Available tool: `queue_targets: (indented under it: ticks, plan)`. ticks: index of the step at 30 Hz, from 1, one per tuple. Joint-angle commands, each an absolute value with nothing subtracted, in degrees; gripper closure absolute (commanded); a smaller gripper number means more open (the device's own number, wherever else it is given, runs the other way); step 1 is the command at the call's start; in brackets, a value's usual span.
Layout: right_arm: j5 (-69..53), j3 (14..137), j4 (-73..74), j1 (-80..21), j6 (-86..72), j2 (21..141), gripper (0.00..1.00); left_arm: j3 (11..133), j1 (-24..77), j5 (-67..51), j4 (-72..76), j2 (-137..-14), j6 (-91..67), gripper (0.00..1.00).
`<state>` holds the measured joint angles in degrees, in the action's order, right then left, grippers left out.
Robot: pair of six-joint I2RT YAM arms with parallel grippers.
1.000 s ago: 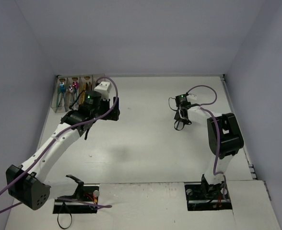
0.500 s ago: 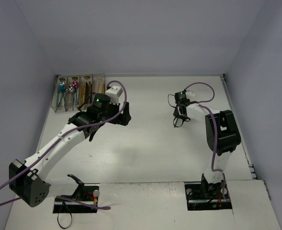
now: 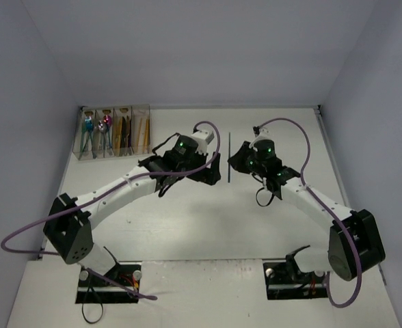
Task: Sort the eating utensils into containers
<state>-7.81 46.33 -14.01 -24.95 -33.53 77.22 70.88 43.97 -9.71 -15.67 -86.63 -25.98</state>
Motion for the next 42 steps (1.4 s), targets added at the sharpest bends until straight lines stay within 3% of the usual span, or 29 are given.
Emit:
queue_targets:
  ticks: [1, 16, 24, 27, 30, 36, 39, 42]
  plan:
    - [-15.0, 42.3, -26.5, -26.1, -38.2, 70.9, 1.00, 75.9, 45.4, -10.7, -10.8, -87.4, -28.1, 0.20]
    - [-17.2, 35.8, -38.0, -27.6, -46.4, 66.6, 1.00, 79.1, 47.4, -8.6, -10.9, -92.0, -31.1, 0.33]
    - [-17.1, 34.6, -39.8, -28.1, -47.1, 66.4, 0.98, 79.3, 47.7, -6.7, -11.7, -92.5, -31.4, 0.81]
    - [-16.9, 34.5, -40.0, -28.2, -47.0, 66.3, 0.96, 78.7, 47.7, -6.1, -12.0, -92.3, -31.5, 0.95]
    - [-16.5, 34.3, -40.0, -28.2, -46.7, 66.3, 0.87, 77.8, 47.7, -5.1, -12.5, -92.0, -31.4, 1.00]
    - [-14.4, 33.8, -38.1, -27.8, -44.1, 65.1, 0.48, 78.6, 45.8, 1.4, -19.8, -90.4, -28.3, 1.00]
    - [-12.0, 34.1, -33.0, -26.1, -40.9, 62.7, 0.39, 78.8, 41.9, 3.7, -22.9, -89.5, -27.2, 1.00]
    - [-12.9, 34.3, -28.8, -22.8, -38.9, 61.0, 0.37, 79.2, 33.8, 4.1, -24.7, -89.2, -25.2, 1.00]
